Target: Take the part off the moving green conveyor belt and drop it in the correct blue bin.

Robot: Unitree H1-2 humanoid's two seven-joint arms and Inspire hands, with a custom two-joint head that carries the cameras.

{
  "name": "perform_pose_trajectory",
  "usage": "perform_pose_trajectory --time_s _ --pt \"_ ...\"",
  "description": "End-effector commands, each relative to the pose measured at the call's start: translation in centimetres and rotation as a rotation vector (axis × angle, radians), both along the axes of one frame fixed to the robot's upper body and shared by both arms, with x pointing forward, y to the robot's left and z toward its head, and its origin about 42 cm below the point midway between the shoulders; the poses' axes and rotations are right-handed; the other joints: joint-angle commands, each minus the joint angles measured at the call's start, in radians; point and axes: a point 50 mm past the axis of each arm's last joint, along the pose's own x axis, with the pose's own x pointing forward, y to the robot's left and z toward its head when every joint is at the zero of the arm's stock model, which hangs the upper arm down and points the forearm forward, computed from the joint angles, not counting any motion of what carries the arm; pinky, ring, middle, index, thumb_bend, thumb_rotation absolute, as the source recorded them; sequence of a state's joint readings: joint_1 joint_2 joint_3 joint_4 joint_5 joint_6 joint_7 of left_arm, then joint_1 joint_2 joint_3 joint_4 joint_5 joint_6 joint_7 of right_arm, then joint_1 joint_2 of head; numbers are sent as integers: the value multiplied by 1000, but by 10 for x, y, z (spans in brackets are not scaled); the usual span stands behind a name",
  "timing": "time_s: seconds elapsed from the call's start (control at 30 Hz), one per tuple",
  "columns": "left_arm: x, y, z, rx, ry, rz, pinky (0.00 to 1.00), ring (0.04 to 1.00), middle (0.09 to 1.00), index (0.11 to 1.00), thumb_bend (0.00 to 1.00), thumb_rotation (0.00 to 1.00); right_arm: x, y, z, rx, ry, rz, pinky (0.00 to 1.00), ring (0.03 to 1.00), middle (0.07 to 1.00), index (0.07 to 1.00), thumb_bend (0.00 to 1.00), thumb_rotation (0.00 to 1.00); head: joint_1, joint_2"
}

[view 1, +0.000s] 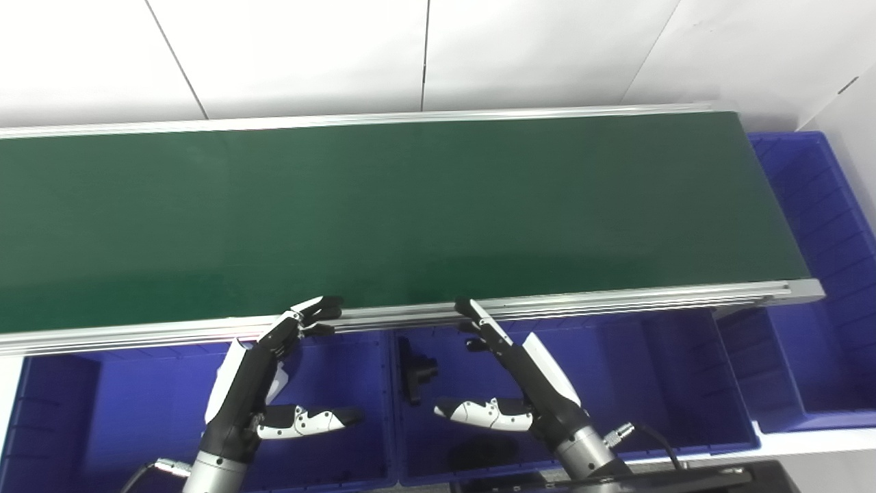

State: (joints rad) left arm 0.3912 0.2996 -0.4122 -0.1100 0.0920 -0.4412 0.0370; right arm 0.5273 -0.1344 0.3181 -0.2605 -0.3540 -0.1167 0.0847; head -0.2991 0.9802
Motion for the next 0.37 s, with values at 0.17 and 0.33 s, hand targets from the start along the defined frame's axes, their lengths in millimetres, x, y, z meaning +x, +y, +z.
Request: perform_pose_trajectory --time_s 0.17,0.33 --pt "0 0 7 -8 -43 -7 720 792 832 785 699 277 3 2 7 59 -75 -38 823 907 959 968 754 499 2 3" --pt "-1 2 8 -9 -45 -10 717 788 829 783 700 274 4 3 7 64 -80 -49 812 889 940 954 758 476 3 3"
